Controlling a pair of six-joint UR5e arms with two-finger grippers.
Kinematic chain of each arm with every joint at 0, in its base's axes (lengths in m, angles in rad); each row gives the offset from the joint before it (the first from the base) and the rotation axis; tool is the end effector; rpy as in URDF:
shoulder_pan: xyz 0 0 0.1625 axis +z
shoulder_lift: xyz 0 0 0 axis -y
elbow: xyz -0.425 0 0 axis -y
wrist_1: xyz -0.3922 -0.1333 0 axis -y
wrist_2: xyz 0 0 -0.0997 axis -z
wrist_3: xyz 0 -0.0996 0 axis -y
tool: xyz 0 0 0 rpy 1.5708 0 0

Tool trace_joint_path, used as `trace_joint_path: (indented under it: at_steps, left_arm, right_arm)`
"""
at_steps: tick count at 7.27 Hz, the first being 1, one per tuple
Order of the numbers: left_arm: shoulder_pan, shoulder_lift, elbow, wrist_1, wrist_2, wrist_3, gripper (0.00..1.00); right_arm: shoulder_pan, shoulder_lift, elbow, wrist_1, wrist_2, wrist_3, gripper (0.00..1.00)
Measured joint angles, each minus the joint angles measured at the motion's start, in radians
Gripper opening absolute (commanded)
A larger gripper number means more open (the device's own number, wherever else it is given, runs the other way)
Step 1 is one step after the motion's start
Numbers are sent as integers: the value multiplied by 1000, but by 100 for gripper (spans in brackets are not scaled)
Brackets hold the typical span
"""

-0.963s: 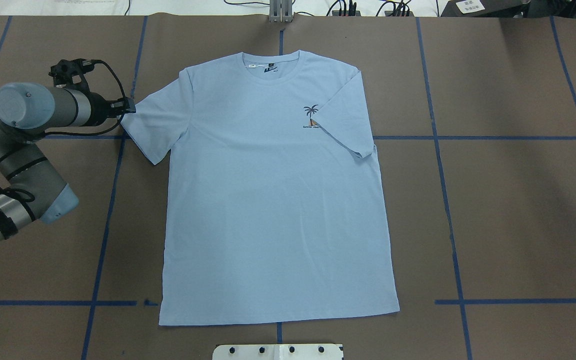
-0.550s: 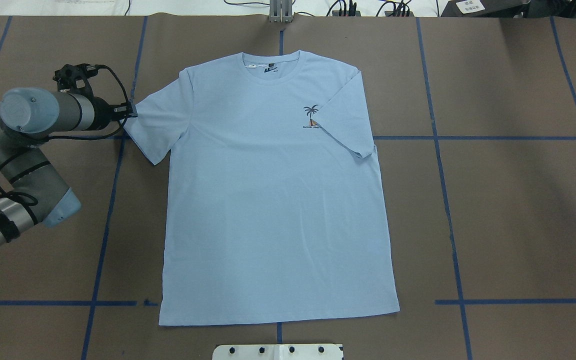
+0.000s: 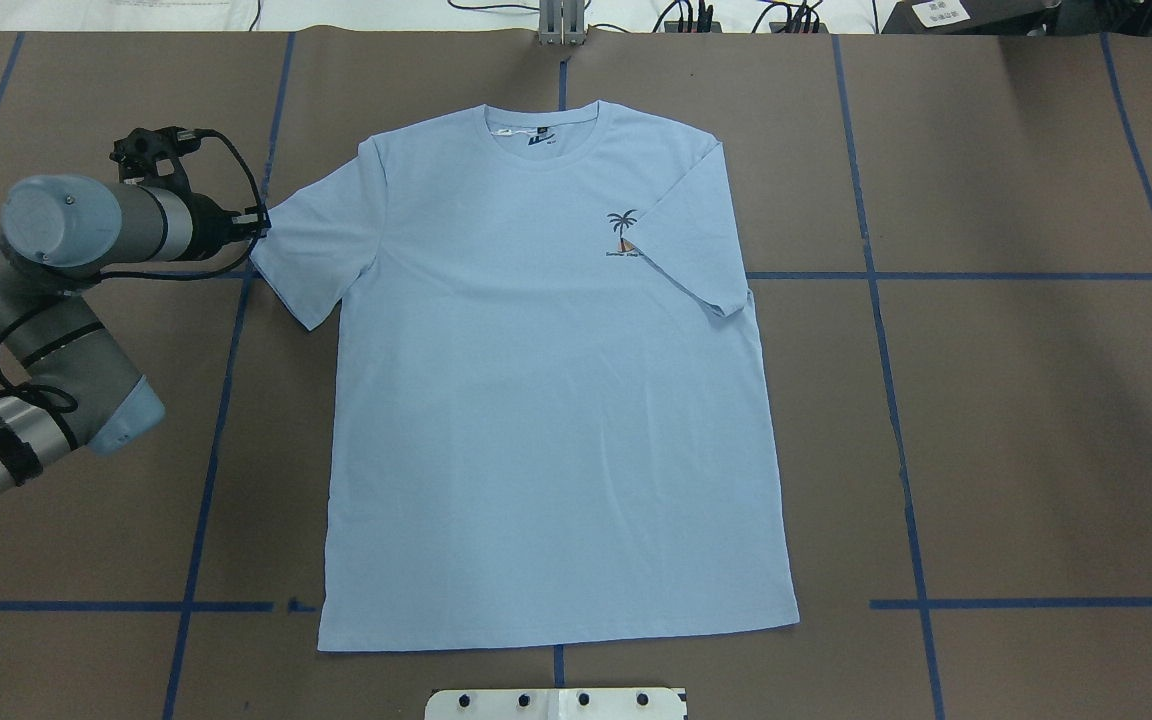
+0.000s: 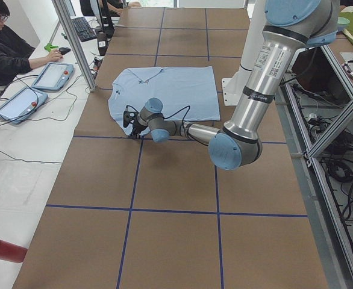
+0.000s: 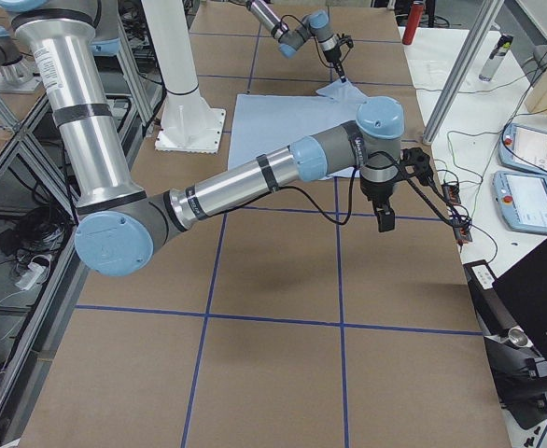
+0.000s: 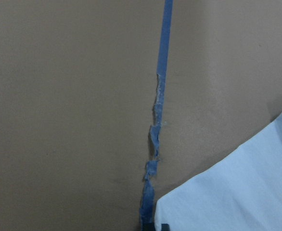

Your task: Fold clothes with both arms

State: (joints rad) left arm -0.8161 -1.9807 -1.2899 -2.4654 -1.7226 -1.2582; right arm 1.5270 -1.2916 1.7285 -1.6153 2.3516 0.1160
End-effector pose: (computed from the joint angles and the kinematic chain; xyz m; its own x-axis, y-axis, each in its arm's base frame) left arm 0.3895 -0.5868 0.4679 0.5334 -0.1235 -0.8368 0.4914 0.8504 0.1878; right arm 0.0372 -0.5939 0.4323 0.6979 -0.1911 0.6902 -0.0406 0.9516 0.3046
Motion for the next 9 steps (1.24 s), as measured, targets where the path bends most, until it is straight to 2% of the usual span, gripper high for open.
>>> trace_joint_path:
  at_steps: [2, 5, 9]
  left_arm:
    - [11, -88, -44, 183, 24, -12, 0]
    - [63, -229, -48, 402, 43, -59, 0]
    - [88, -323, 14, 466, 53, -66, 0]
  right_arm:
    - [-1, 0, 1, 0, 0, 1, 100]
    - [-1, -1, 0, 0, 0, 2, 100]
    - [-4, 0, -2, 0, -1, 2, 100]
